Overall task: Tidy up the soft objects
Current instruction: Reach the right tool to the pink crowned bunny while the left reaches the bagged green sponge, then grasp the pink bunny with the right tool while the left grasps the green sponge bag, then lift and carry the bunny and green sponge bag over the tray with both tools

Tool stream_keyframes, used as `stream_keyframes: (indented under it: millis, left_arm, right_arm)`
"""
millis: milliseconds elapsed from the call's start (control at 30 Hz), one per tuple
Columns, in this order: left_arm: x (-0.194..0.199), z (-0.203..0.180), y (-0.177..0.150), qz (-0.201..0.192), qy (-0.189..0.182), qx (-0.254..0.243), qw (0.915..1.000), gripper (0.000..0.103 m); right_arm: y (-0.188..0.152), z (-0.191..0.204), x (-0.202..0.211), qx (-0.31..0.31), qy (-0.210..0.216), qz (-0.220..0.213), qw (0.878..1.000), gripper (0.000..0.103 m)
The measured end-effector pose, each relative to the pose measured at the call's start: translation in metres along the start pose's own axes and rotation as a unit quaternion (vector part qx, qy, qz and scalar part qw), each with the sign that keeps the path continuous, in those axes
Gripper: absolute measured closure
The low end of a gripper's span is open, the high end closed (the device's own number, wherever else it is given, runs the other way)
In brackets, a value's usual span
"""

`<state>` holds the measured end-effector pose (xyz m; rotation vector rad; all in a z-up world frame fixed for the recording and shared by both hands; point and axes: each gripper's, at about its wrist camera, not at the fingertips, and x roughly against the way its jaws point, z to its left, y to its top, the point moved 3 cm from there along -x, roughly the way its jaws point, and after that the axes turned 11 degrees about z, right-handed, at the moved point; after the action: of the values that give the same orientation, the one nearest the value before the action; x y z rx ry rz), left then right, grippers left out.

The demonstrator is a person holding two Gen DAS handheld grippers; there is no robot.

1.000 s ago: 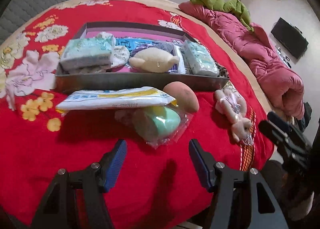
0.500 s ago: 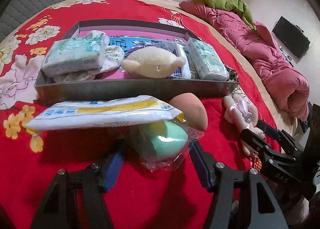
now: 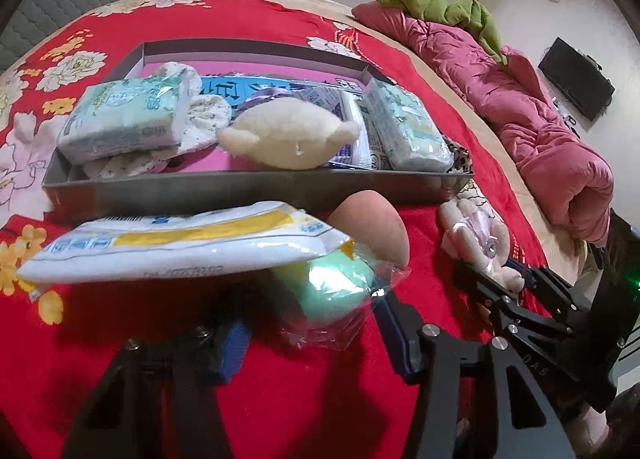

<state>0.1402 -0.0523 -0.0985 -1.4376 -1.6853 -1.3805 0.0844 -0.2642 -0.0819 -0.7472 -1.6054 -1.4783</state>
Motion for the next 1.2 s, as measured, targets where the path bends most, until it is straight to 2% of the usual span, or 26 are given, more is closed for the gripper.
stream_keyframes:
  millis: [200, 467, 900, 1200]
  left_arm:
    - [0.006, -0.011, 0.000, -0.013, -0.011, -0.022, 0.9996, 0.052]
    - [0.024, -0.019, -0.005, -0.031, -0.034, -0.032, 0.9984, 0.052]
    - [0.057, -0.036, -0.017, -0.056, -0.055, -0.048, 0.9958, 0.052]
    - [0.077, -0.041, -0.021, -0.085, -0.050, -0.052, 0.9937, 0.052]
  right_arm:
    - [0.000, -0.001, 0.005, 0.001, 0.005, -0.009, 1.000, 0.056]
    - [0.002, -0.006, 0.022, -0.005, -0.001, -0.035, 0.999, 0.057]
    - [0.000, -0.003, 0.033, -0.006, -0.001, -0.042, 0.999, 0.057]
    - [0.003, -0.007, 0.047, -0.012, -0.003, -0.060, 0.998, 0.057]
